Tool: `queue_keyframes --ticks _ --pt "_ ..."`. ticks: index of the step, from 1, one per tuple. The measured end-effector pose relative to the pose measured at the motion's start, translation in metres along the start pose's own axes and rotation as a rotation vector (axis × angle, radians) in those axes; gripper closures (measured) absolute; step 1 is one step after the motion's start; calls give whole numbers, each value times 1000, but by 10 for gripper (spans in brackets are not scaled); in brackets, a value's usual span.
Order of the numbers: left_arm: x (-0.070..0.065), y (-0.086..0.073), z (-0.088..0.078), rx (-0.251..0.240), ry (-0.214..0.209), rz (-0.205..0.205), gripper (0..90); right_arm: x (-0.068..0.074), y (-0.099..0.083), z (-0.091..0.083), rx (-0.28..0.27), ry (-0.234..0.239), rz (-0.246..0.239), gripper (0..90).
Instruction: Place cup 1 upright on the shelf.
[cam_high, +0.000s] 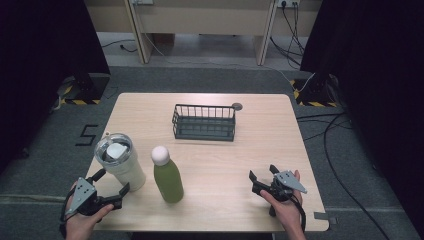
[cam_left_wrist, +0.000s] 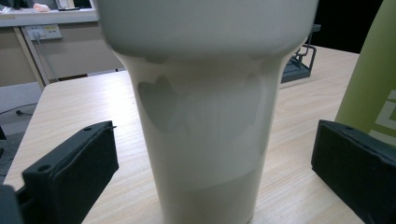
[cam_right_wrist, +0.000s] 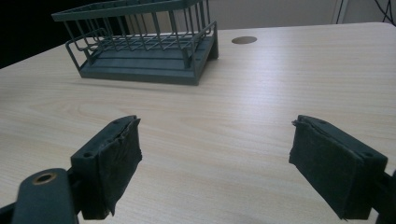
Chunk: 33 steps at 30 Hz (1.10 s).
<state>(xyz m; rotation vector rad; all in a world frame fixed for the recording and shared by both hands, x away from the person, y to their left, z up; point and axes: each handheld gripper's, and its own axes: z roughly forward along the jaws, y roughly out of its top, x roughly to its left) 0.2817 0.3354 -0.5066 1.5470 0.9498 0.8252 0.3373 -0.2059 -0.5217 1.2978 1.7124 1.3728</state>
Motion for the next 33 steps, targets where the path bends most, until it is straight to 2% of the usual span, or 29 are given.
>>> queue_keyframes --ticks 9,11,14,33 --pt "-3 0 3 0 17 -26 0 0 0 0 1 -14 -5 157" --pt "-5 0 4 14 18 -25 0 1 0 0 6 -20 -21 157" --pt "-6 1 4 0 17 -24 0 4 0 -1 5 -24 -31 157" --pt "-7 1 14 12 28 -28 0 7 0 1 8 -11 -34 157"
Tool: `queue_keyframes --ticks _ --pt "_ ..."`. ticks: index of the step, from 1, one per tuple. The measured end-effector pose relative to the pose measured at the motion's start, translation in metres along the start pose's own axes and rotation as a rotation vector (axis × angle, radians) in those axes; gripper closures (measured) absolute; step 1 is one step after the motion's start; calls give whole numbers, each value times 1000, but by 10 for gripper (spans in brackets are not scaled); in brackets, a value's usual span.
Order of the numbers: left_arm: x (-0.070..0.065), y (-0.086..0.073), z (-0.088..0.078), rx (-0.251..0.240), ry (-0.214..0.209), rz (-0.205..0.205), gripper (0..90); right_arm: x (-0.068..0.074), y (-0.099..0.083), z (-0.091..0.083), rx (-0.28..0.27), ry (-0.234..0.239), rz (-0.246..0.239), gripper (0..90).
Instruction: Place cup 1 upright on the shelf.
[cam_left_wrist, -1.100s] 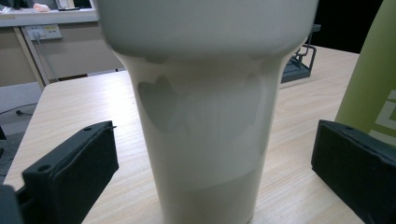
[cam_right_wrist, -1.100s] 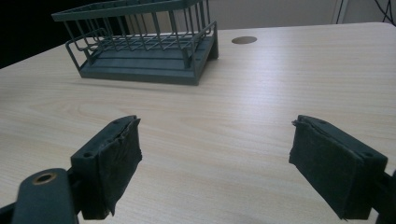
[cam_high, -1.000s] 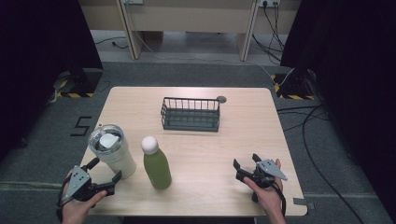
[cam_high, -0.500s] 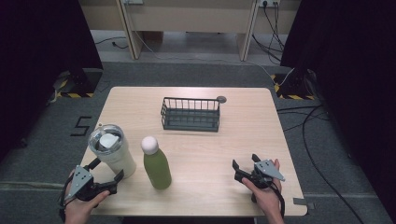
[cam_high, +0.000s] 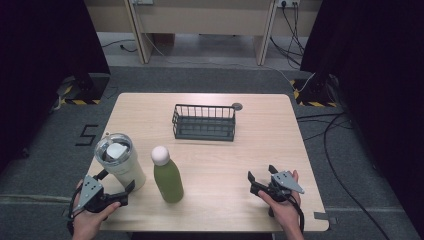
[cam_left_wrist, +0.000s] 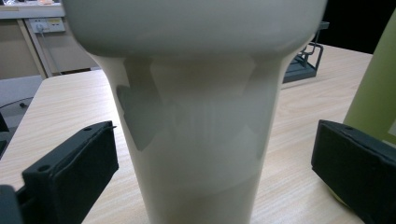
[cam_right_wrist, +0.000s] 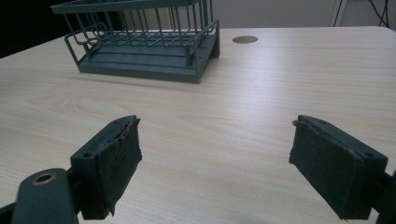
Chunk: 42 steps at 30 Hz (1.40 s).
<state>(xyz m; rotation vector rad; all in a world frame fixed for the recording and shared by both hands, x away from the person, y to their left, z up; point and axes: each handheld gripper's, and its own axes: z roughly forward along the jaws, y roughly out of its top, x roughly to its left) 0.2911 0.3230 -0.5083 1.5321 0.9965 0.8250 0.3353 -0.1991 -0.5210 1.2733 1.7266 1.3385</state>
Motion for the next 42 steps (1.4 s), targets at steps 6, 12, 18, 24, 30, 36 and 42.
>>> queue_keyframes --ticks 6,12,18,24,30,36,42 --pt "1 0 4 0 10 4 0 2 0 0 -1 11 -3 158" --pt "2 0 11 10 33 0 0 2 0 1 0 12 -2 158" --pt "-5 1 19 21 63 6 0 3 0 1 3 12 -5 158" --pt "-13 3 25 12 134 -10 0 3 0 2 3 14 -5 158" --pt "-21 6 33 -7 201 -45 0 3 0 2 5 12 -4 158" --pt "-24 6 37 -21 233 -70 0 2 0 2 6 9 -2 159" --pt "-23 3 37 -36 254 -66 61 2 0 2 5 11 -3 159"
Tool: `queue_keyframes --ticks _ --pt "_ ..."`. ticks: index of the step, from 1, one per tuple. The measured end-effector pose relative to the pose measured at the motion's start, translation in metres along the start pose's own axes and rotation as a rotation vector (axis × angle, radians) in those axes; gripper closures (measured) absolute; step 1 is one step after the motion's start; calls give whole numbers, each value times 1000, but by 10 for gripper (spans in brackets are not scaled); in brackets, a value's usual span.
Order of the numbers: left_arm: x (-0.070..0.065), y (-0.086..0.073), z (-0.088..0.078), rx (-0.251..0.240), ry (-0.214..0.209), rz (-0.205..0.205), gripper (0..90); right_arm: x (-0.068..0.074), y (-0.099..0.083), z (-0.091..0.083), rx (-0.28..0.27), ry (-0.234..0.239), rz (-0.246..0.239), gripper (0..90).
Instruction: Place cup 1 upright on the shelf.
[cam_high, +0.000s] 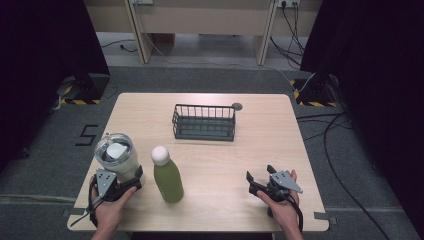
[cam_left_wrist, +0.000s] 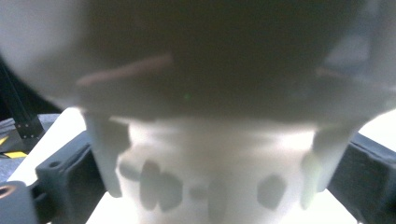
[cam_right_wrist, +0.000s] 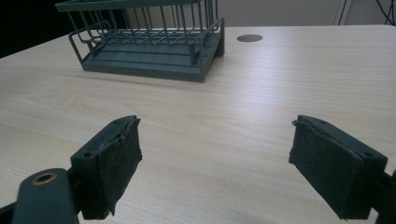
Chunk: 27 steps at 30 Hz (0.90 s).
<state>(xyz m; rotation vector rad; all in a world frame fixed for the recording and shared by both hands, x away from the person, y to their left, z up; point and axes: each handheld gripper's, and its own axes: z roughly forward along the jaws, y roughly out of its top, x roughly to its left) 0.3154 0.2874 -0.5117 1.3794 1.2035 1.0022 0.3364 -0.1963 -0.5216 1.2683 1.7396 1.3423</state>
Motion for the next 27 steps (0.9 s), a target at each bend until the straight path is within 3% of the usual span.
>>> queue_keyframes --ticks 1,19,27 --pt "1 0 0 -3 -2 -2 93 0 0 0 1 0 1 159" --pt "4 5 2 21 -42 19 100 0 0 0 -2 -5 6 160" --pt "3 14 4 -11 -48 30 100 0 0 1 -2 -7 6 160"
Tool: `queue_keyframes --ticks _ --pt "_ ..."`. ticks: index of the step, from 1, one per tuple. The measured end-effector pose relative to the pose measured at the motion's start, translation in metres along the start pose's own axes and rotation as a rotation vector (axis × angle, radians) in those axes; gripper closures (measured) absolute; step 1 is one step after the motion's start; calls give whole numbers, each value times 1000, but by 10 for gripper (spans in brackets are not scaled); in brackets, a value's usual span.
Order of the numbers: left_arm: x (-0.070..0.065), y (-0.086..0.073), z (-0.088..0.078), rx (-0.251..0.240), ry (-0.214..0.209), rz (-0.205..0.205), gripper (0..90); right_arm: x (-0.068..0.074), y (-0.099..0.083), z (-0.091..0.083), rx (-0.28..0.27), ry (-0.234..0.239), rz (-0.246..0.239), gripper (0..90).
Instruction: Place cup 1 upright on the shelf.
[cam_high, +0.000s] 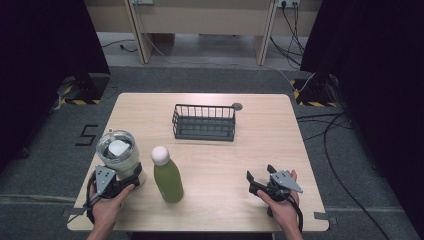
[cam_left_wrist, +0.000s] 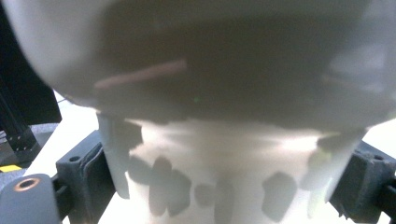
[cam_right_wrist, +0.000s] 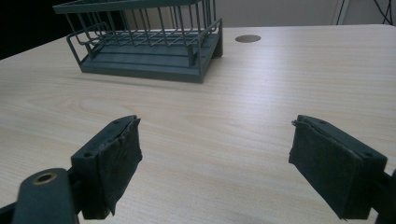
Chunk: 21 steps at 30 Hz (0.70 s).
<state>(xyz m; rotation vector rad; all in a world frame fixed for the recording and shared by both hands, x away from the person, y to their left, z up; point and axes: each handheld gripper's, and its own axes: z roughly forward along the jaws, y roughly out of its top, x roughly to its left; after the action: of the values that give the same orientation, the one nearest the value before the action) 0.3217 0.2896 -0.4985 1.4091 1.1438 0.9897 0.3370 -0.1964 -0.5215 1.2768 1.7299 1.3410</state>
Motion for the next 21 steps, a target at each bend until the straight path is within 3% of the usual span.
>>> queue_keyframes --ticks 13,21 --pt "1 24 26 -57 23 -18 101 -1 0 0 -3 -5 8 160" --pt "-5 36 47 -81 19 -8 100 -1 0 0 -5 -7 11 160"
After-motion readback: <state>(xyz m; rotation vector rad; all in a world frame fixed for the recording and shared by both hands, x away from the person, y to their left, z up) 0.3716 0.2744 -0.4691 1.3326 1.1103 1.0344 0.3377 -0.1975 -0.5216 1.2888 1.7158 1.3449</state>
